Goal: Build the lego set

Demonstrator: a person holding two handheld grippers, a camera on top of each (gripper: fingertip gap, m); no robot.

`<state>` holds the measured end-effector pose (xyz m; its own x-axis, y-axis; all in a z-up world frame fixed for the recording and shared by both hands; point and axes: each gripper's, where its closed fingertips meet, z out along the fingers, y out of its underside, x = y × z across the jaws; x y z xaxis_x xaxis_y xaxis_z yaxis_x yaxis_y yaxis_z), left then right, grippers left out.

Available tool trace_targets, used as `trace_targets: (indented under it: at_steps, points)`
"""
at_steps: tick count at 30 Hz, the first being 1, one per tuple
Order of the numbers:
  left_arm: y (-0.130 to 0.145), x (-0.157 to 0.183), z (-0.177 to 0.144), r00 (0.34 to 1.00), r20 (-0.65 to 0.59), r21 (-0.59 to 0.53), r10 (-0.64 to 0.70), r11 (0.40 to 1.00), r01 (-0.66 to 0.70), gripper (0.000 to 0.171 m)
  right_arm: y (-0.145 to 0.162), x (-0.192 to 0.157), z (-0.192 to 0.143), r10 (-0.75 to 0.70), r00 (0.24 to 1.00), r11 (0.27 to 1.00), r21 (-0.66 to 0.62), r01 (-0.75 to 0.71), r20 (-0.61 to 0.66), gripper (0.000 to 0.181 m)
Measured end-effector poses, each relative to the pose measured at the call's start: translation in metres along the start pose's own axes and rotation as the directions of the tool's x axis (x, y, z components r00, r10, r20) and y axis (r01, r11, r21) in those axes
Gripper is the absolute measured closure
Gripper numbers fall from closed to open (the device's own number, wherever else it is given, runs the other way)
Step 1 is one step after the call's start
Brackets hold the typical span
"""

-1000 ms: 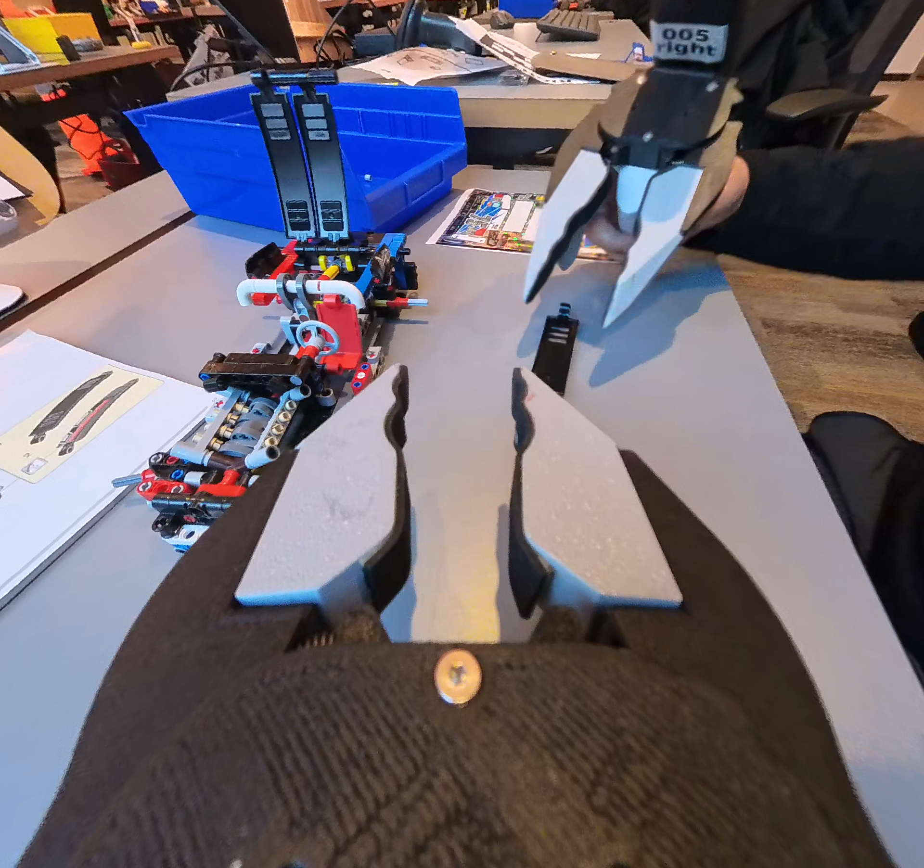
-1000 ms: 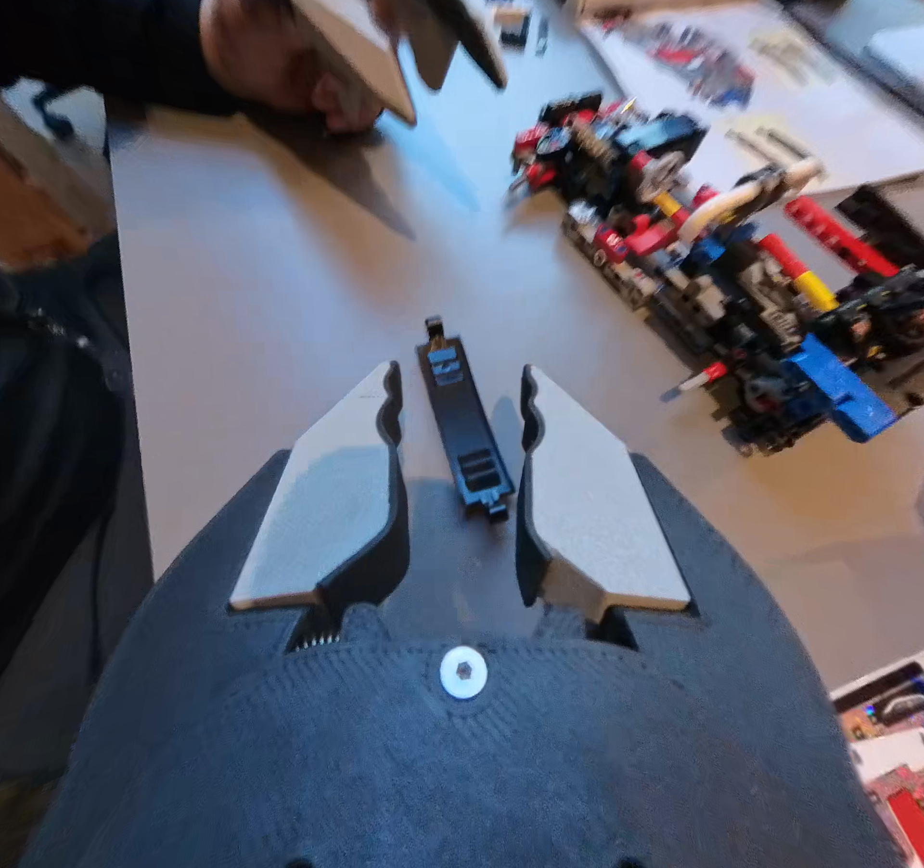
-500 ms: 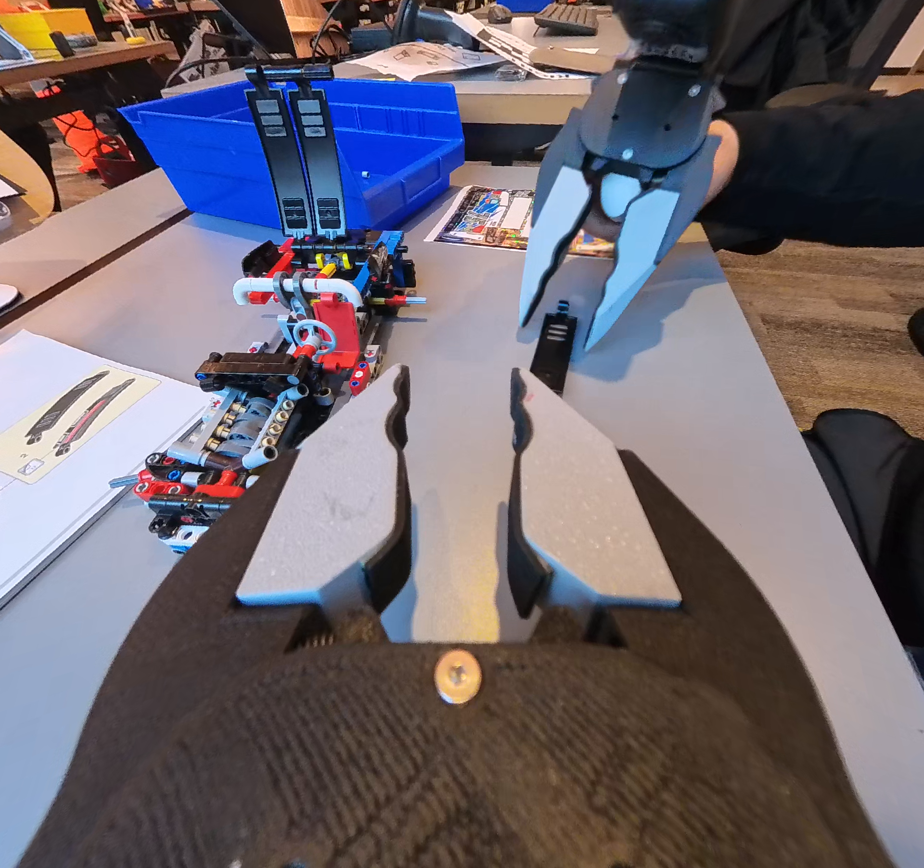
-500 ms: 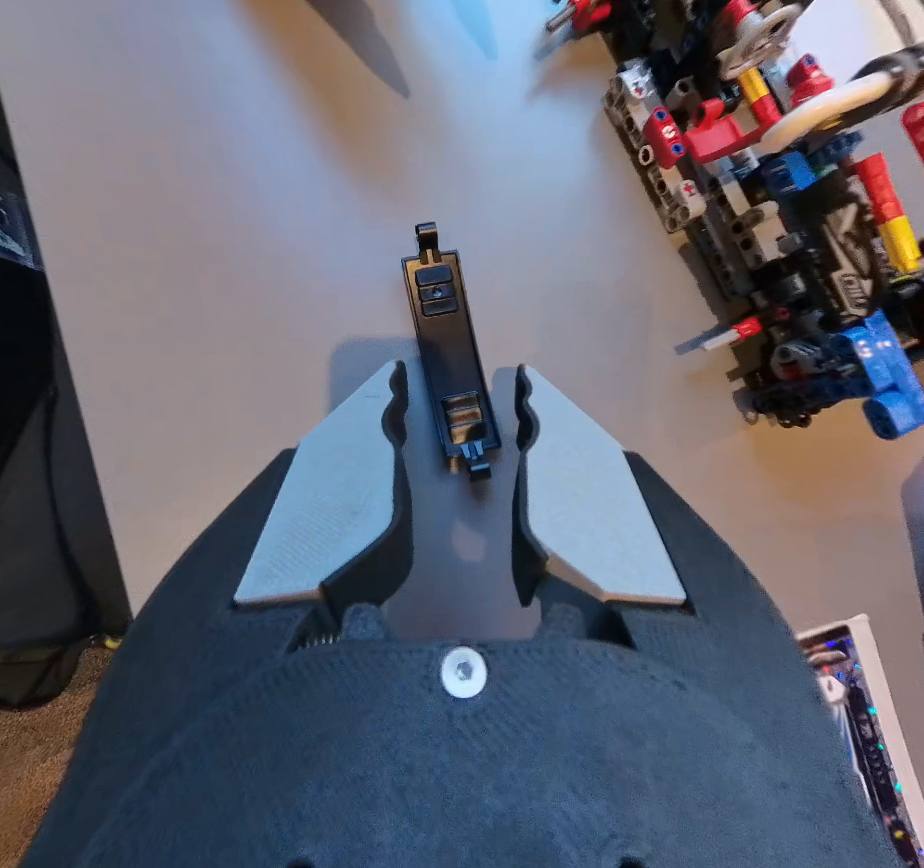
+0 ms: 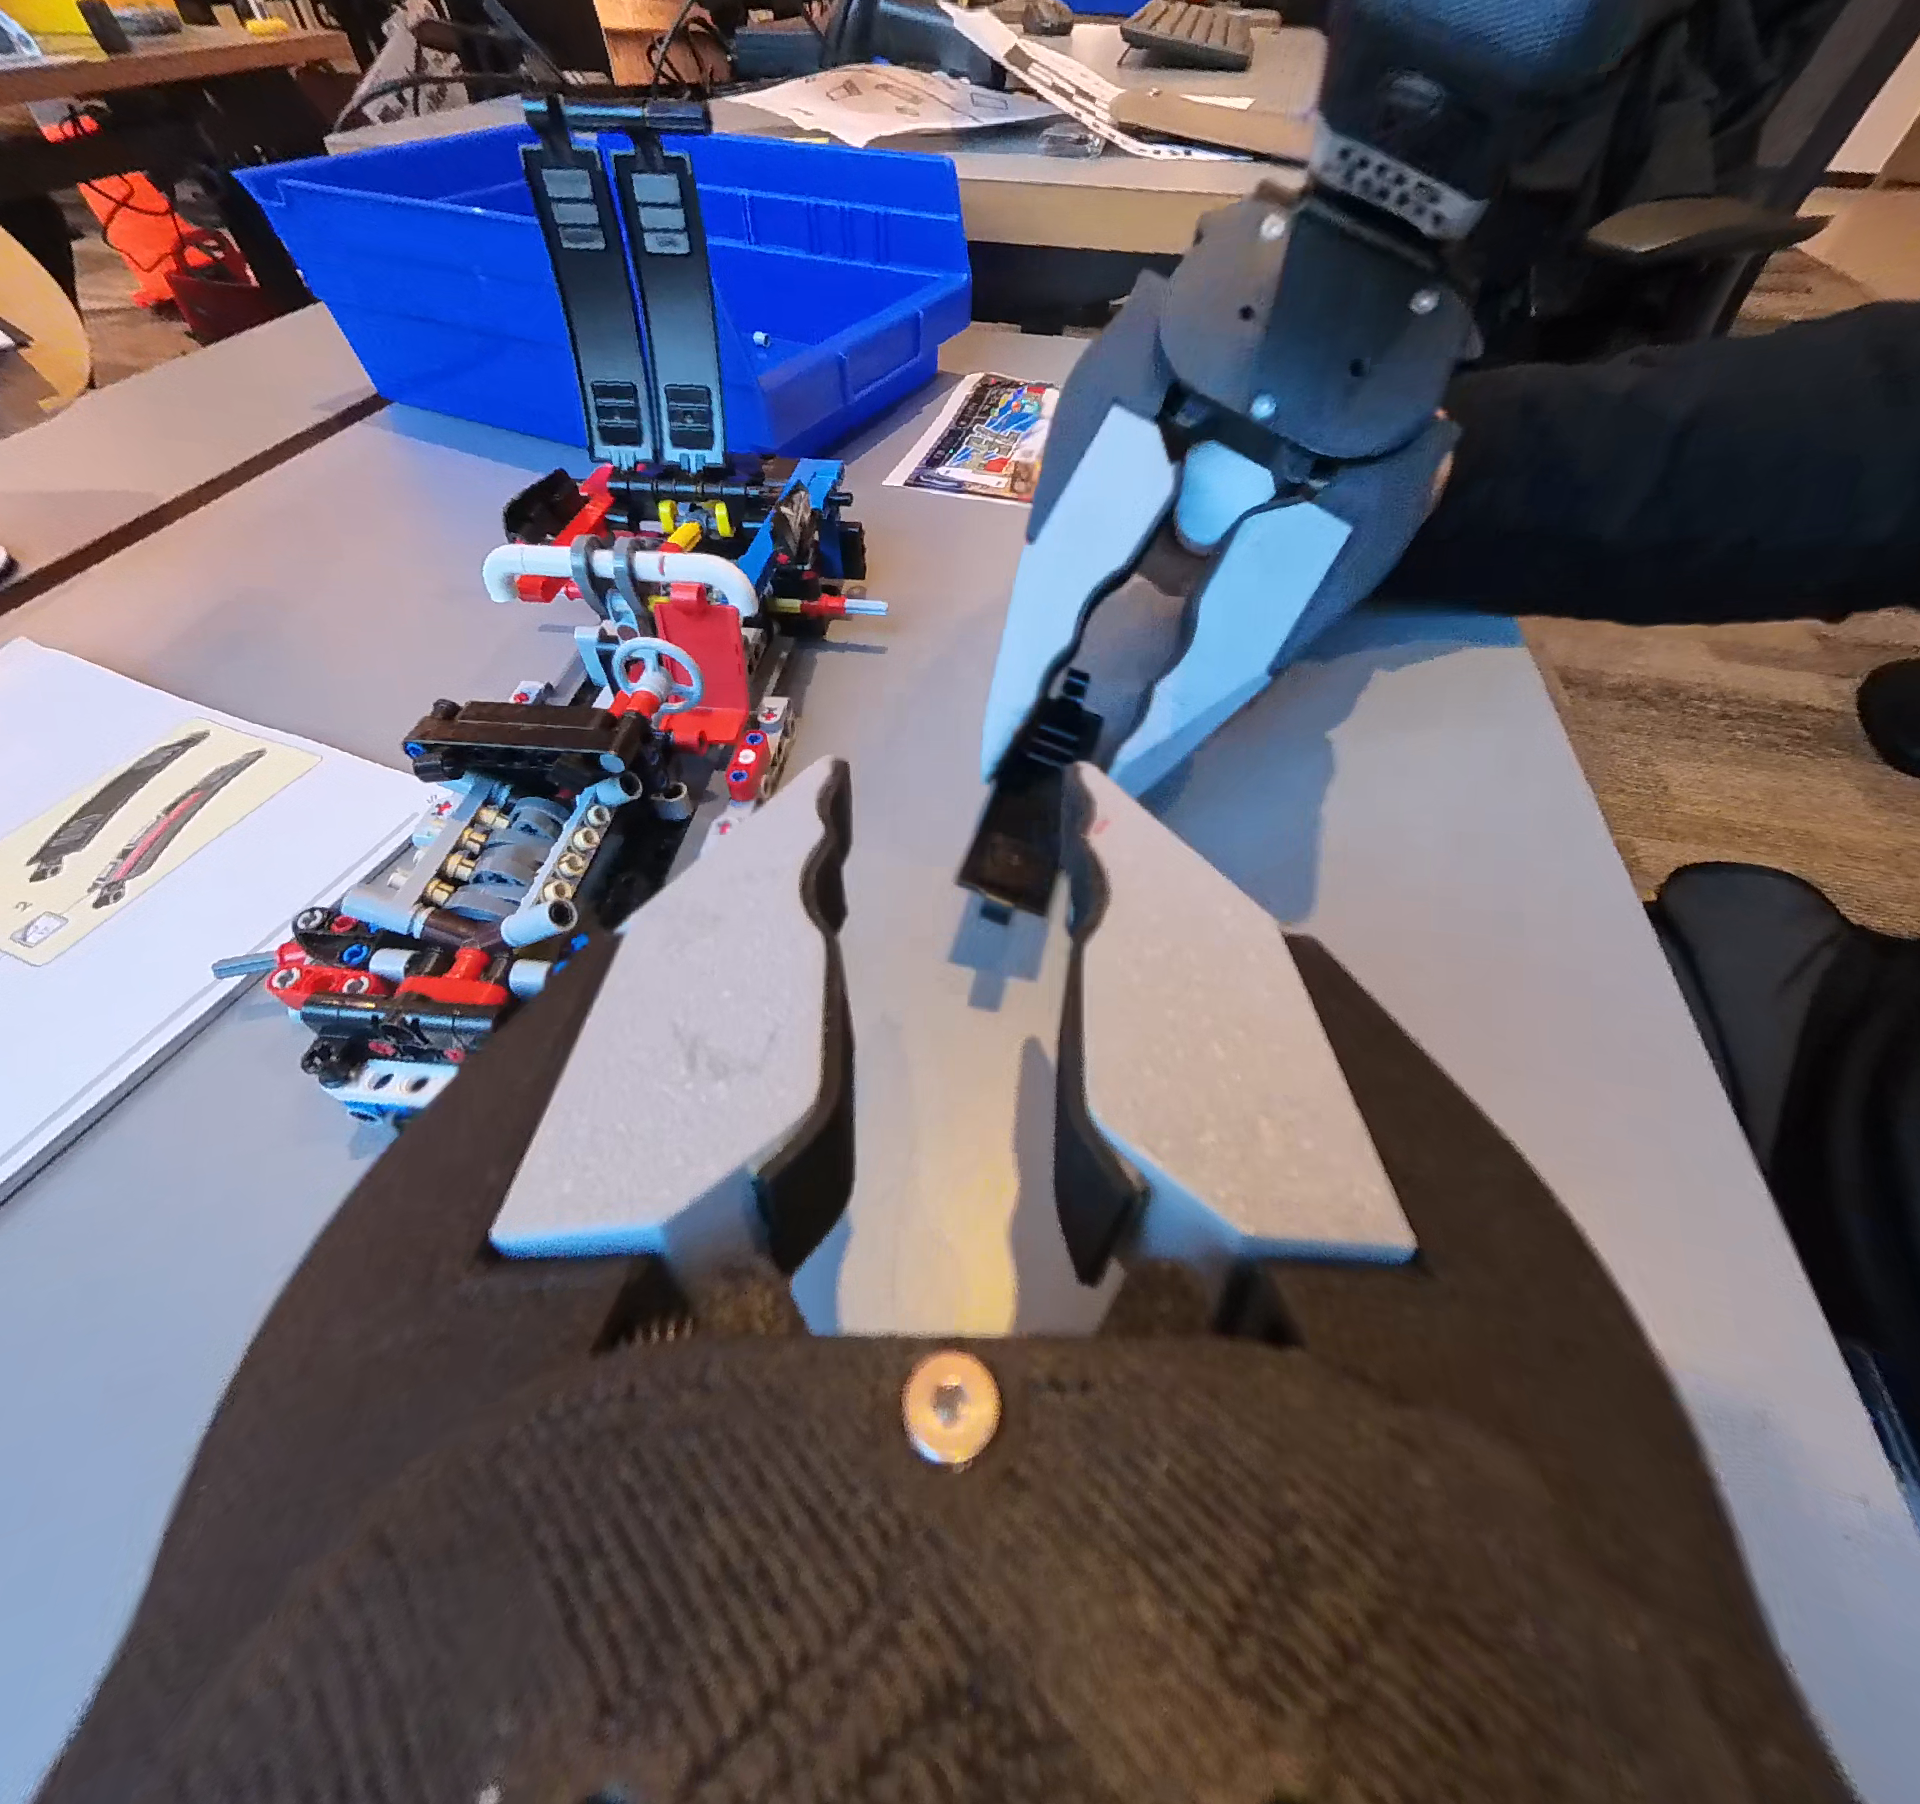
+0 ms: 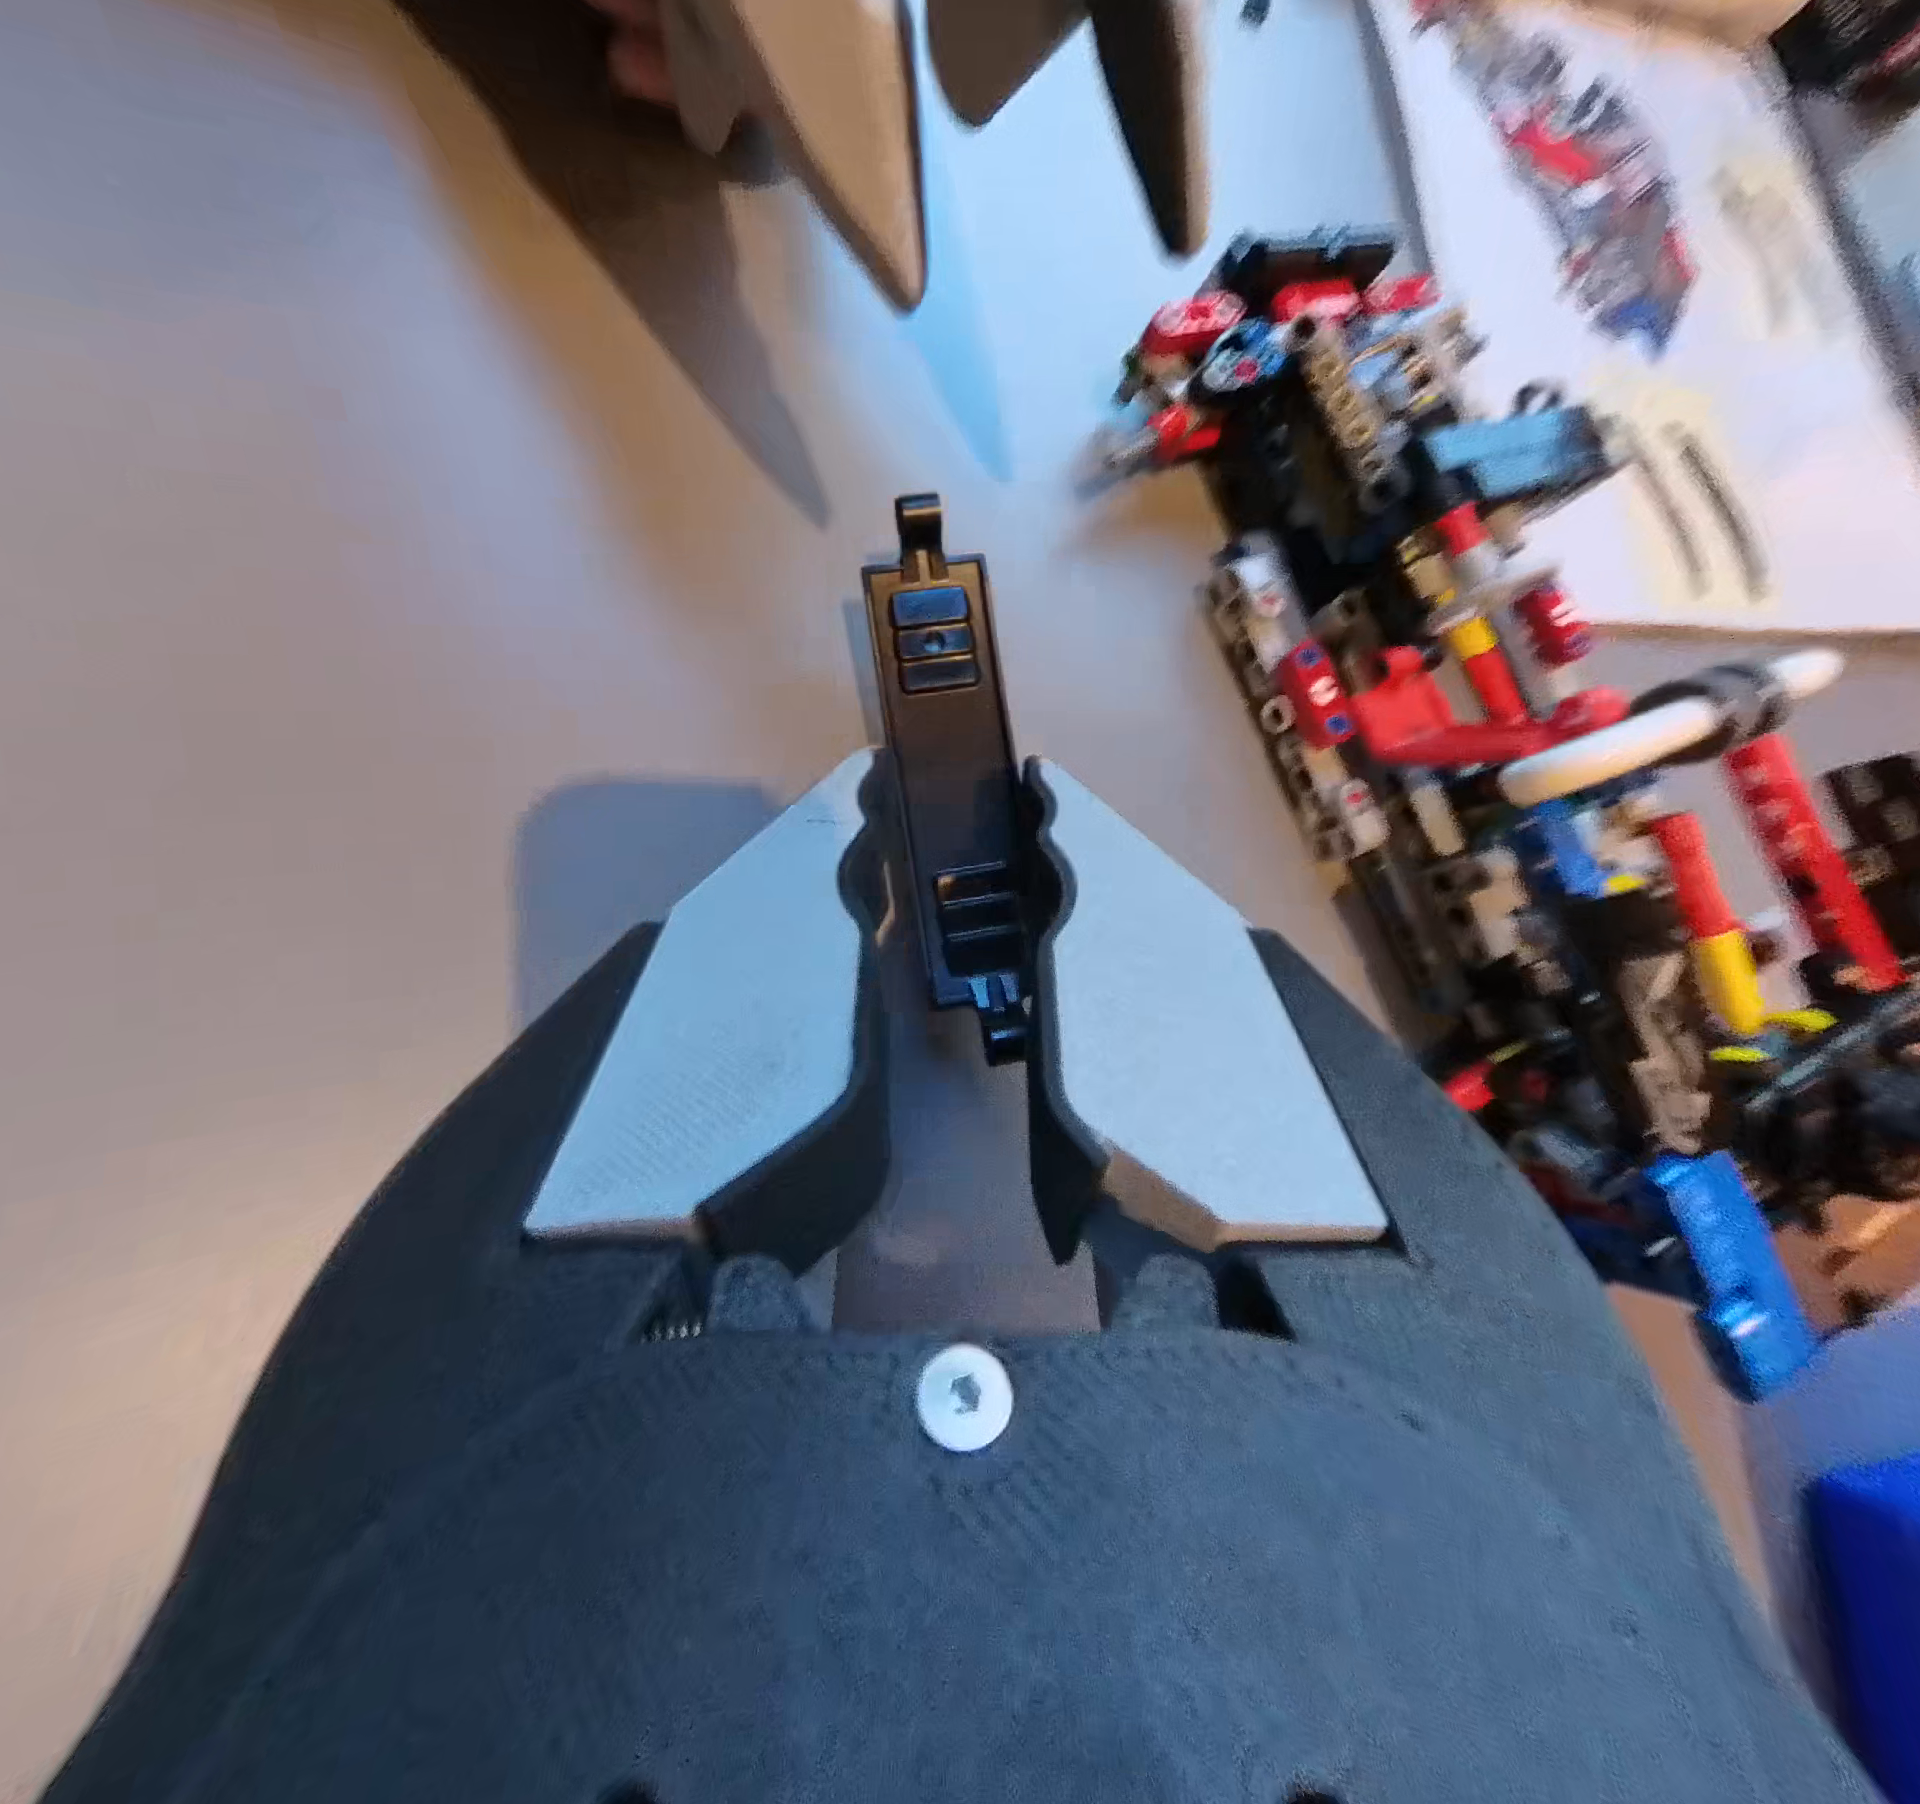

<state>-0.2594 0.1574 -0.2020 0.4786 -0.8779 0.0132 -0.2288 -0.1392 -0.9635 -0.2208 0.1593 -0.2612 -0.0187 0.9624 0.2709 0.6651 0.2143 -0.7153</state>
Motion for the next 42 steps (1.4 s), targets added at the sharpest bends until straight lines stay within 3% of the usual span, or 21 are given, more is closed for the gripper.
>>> trace_targets:
  at_steps: [3, 7, 15, 17, 19, 20, 24, 27, 29, 31, 35, 37, 38, 39, 42]
  points:
    - [0.011, 0.001, -0.001, 0.999, -0.018, -0.071, -0.05, 0.996, 0.048, 0.134, -0.009, 0.011, 0.0, -0.074, 0.99, 0.996, 0.035, 0.078, -0.117, 0.161]
    - [0.023, 0.008, -0.002, 0.971, -0.11, -0.159, -0.211, 0.968, 0.192, 0.125, -0.012, 0.025, -0.009, -0.163, 0.946, 0.982, 0.049, 0.183, -0.281, 0.161]
    - [0.021, 0.009, 0.013, 0.897, -0.167, -0.224, -0.41, 0.901, 0.37, 0.127, -0.017, 0.022, -0.008, -0.251, 0.909, 0.96, 0.035, 0.278, -0.334, 0.16]
    - [0.021, 0.009, 0.017, 0.878, -0.174, -0.235, -0.446, 0.884, 0.403, 0.132, -0.022, 0.02, -0.01, -0.264, 0.9, 0.953, 0.048, 0.298, -0.346, 0.16]
    - [0.02, 0.011, 0.02, 0.87, -0.18, -0.238, -0.459, 0.879, 0.414, 0.154, -0.023, 0.018, -0.01, -0.271, 0.897, 0.951, 0.049, 0.307, -0.349, 0.16]
    - [0.019, 0.011, 0.02, 0.881, -0.17, -0.232, -0.442, 0.887, 0.4, 0.162, -0.022, 0.018, -0.01, -0.274, 0.894, 0.95, 0.044, 0.309, -0.354, 0.161]
    - [0.019, 0.008, 0.019, 0.959, -0.091, -0.228, -0.267, 0.943, 0.241, 0.168, -0.03, 0.016, -0.016, -0.25, 0.894, 0.945, 0.105, 0.308, -0.372, 0.158]
    - [0.003, 0.008, 0.006, 0.996, -0.007, -0.176, 0.089, 0.98, -0.089, 0.168, -0.036, 0.02, -0.031, -0.176, 0.911, 0.945, 0.195, 0.263, -0.373, 0.154]
    - [-0.008, 0.006, -0.007, 0.917, 0.093, -0.209, 0.389, 0.908, -0.364, 0.168, -0.039, 0.018, -0.038, -0.109, 0.943, 0.939, 0.279, 0.202, -0.315, 0.146]
    - [-0.022, 0.007, -0.018, 0.743, 0.187, -0.275, 0.643, 0.76, -0.589, 0.168, -0.038, 0.016, -0.039, -0.058, 0.966, 0.937, 0.319, 0.139, -0.251, 0.143]
    - [-0.037, 0.04, -0.025, 0.271, 0.195, -0.383, 0.942, 0.328, -0.864, 0.168, -0.045, 0.014, -0.042, -0.053, 0.967, 0.928, 0.346, 0.141, -0.251, 0.138]
    - [-0.039, 0.059, -0.022, 0.036, 0.189, -0.408, 0.981, 0.112, -0.906, 0.167, -0.05, 0.012, -0.044, -0.09, 0.95, 0.92, 0.34, 0.194, -0.299, 0.138]
    - [-0.038, 0.071, -0.02, -0.038, 0.182, -0.389, 0.983, 0.036, -0.92, 0.168, -0.052, 0.012, -0.045, -0.114, 0.938, 0.916, 0.33, 0.227, -0.328, 0.139]
    - [-0.034, 0.08, -0.017, -0.071, 0.171, -0.37, 0.983, -0.002, -0.929, 0.168, -0.053, 0.011, -0.045, -0.14, 0.925, 0.911, 0.32, 0.26, -0.353, 0.14]
    - [-0.027, 0.091, -0.012, -0.064, 0.158, -0.344, 0.985, -0.006, -0.939, 0.168, -0.059, 0.005, -0.048, -0.205, 0.889, 0.892, 0.295, 0.341, -0.409, 0.147]
